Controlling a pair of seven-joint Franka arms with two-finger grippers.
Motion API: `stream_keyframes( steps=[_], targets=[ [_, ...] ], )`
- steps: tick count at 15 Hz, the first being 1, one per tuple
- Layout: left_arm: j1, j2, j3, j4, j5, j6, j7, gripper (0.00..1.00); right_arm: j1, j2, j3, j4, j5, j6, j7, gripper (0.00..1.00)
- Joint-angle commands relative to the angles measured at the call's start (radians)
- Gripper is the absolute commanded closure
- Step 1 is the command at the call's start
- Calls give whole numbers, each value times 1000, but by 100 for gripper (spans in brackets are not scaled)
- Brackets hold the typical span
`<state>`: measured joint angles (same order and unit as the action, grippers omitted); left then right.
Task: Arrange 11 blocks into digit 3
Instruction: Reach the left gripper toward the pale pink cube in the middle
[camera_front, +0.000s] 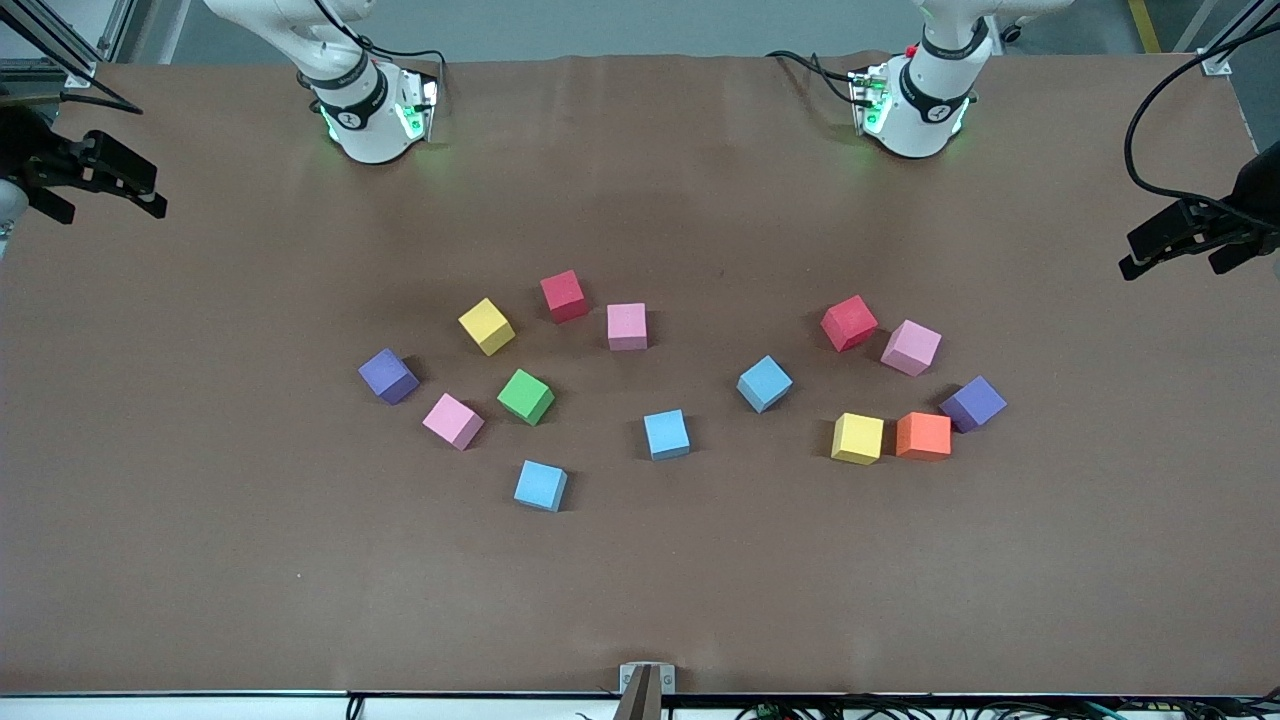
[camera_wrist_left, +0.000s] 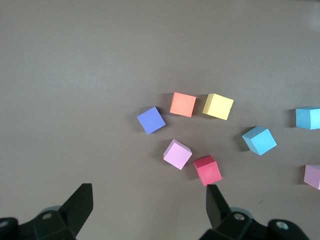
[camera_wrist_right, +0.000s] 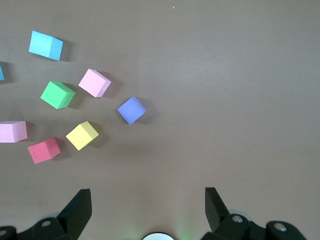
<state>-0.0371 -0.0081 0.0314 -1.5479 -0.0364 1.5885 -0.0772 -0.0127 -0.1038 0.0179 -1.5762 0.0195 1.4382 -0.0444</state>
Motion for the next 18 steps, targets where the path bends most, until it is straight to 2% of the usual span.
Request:
stream_keyframes(
  steps=[1,8,11,13,16,18],
  targets=[
    [-3,-1,-4,-3,1,-15,-7,0,-9,-22,8,-13,-1,-7,-8,0],
    [-21,5,-13,2,9,-15,-16,0,-9,-22,7,-15,-1,-12,-32,0],
    [-24,28,-100,-6,4,-16,-131,0,-9,-22,7,-15,0,-16,-18,0],
    [-24,62,-192,-4,3,-13,-237,0,-10,-22,7,-15,2,-18,-17,0],
    [-33,153,-341,-4,13,7,-435,0,-10,-22,7,-15,11,-18,-15,0],
    [-82,210,-384,-6,32,68,-530,0,-10,-22,7,-16,11,-18,-17,0]
  ],
)
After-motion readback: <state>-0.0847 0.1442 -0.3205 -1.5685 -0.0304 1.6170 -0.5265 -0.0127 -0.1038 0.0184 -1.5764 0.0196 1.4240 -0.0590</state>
